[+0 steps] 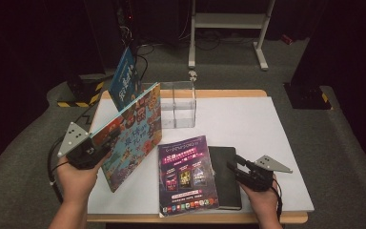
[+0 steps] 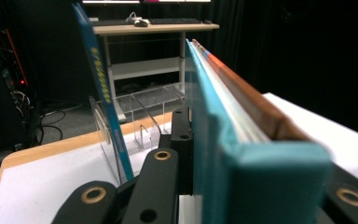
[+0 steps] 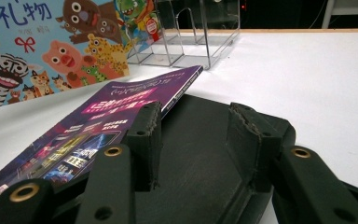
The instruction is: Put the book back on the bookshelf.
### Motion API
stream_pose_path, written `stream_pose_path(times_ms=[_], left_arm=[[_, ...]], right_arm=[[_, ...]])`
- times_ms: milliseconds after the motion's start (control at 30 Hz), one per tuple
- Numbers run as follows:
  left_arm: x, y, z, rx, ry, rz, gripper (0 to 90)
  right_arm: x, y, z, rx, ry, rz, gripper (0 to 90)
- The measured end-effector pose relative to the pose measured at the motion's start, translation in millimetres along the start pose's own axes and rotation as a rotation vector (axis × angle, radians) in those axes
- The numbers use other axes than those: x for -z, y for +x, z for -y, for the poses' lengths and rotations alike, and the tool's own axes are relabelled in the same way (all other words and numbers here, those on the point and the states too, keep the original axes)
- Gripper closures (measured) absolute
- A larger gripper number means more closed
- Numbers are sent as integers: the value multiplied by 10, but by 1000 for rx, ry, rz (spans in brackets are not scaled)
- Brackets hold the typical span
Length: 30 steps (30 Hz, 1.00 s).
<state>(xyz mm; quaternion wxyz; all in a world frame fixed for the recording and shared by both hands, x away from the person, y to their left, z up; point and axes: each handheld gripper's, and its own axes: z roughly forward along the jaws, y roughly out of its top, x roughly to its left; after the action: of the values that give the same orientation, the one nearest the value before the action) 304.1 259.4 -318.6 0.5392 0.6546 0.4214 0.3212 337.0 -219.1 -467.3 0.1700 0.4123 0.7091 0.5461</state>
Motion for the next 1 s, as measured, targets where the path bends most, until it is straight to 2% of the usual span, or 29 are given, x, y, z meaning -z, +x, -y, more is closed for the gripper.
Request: stream_pose_path(times_ms=[200, 233, 267, 300, 367, 433, 700, 733, 767, 800, 833, 867, 967, 1000], left_arm=[[-48, 87, -96, 14, -2, -65, 812], [-48, 87, -96, 14, -2, -65, 812], [-93, 92, -112, 9, 0, -97, 812], [-93, 92, -112, 9, 0, -97, 812], [-173, 93, -139, 7, -5, -136, 812], [-207, 93, -152, 8, -4, -145, 812], [-649, 73, -273, 14, -13, -225, 811], [-649, 73, -273, 14, -13, -225, 811], [-759, 72, -291, 14, -15, -246, 812], [-759, 72, -291, 14, -15, -246, 811], [-859, 71, -301, 9, -23, -263, 811], [-859, 71, -301, 9, -23, -263, 811], [-1047, 69, -305, 7, -49, -296, 811], [-1047, 69, -305, 7, -49, -296, 811]], right_arm=[[21, -10, -8, -9, -10, -4, 552], [27, -10, -11, -9, -12, -4, 552], [29, -11, -12, -10, -14, -4, 552], [31, -13, -14, -11, -15, -4, 552], [32, -17, -15, -13, -15, -5, 552], [32, -17, -14, -14, -16, -8, 553], [34, -8, -16, -11, -16, -16, 555], [34, -8, -16, -11, -16, -16, 555], [37, -8, -17, -11, -17, -18, 555], [38, -8, -18, -10, -18, -18, 555], [40, -8, -17, -10, -18, -18, 555], [40, -7, -17, -12, -18, -21, 555], [34, 1, -13, -7, -15, -25, 556], [33, 2, -13, -6, -14, -27, 557]])
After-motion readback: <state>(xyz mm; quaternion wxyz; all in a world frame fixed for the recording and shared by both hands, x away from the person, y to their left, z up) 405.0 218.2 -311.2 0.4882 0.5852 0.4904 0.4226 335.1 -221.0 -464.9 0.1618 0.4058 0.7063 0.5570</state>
